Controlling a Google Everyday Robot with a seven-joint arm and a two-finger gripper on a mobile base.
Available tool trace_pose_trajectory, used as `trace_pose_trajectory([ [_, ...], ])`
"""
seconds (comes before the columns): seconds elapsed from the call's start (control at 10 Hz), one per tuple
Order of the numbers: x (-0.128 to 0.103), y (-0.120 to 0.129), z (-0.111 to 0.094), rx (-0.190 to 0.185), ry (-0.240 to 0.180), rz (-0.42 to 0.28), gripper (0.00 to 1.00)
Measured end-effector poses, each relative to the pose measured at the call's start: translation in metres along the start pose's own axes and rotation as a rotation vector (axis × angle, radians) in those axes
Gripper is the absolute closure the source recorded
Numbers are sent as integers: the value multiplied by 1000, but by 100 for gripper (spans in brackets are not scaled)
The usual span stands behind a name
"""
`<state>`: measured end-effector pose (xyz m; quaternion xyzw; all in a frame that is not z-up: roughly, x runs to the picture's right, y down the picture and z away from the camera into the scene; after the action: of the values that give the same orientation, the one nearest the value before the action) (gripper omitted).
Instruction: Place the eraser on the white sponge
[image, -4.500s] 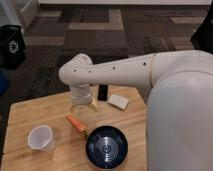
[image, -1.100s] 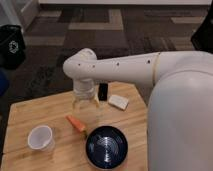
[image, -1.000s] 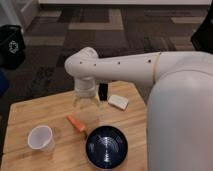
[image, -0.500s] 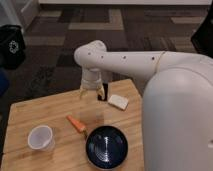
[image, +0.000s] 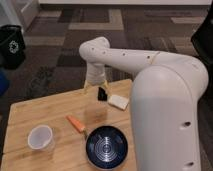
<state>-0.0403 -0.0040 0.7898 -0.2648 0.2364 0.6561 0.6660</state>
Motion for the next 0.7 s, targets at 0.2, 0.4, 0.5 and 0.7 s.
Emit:
trace_pose_trajectory([
  [0.2, -20, -2, 6, 7, -9, 21, 35],
  [0.4, -30, -5, 10, 12, -18, 51, 35],
  [0.5, -31, -6, 10, 13, -18, 52, 35],
  [0.7, -30, -5, 10, 13, -18, 51, 35],
])
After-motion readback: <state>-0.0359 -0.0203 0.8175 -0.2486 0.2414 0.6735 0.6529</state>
